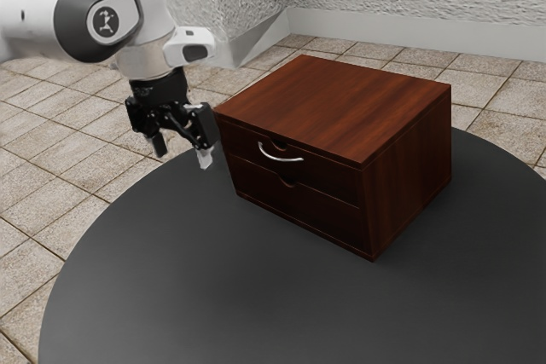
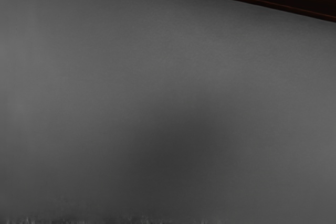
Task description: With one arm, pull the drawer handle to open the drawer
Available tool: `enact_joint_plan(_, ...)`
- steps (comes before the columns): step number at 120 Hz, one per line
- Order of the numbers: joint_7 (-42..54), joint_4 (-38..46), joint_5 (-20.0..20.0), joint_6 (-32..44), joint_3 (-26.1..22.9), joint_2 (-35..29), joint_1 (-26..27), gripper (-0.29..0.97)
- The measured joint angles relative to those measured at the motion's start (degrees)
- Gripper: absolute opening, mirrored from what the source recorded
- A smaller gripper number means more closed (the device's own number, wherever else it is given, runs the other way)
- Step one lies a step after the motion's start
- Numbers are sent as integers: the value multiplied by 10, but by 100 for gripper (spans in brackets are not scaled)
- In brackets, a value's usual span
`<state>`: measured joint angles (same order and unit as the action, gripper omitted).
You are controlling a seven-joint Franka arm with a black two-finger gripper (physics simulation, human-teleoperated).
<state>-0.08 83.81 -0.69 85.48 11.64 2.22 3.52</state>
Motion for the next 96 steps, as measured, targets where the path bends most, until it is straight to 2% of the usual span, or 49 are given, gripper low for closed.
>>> enact_joint_plan(13, 0, 0, -1, -5, 0, 0, -39, 68)
enact_joint_plan(24, 0, 0, 0, -7, 0, 0, -53, 68)
enact_joint_plan(36, -1, -4, 0, -10, 1, -2, -44, 68)
enact_joint_plan(47, -2, -73, -1, -29, -3, -6, -26, 68)
enact_joint_plan(57, -17, -96, -1, -44, -12, -9, -12, 68)
enact_joint_plan(70, -85, -101, 0, -55, -24, -10, 9, 68)
enact_joint_plan(96, -289, -102, 24, -58, -35, -9, 46, 68)
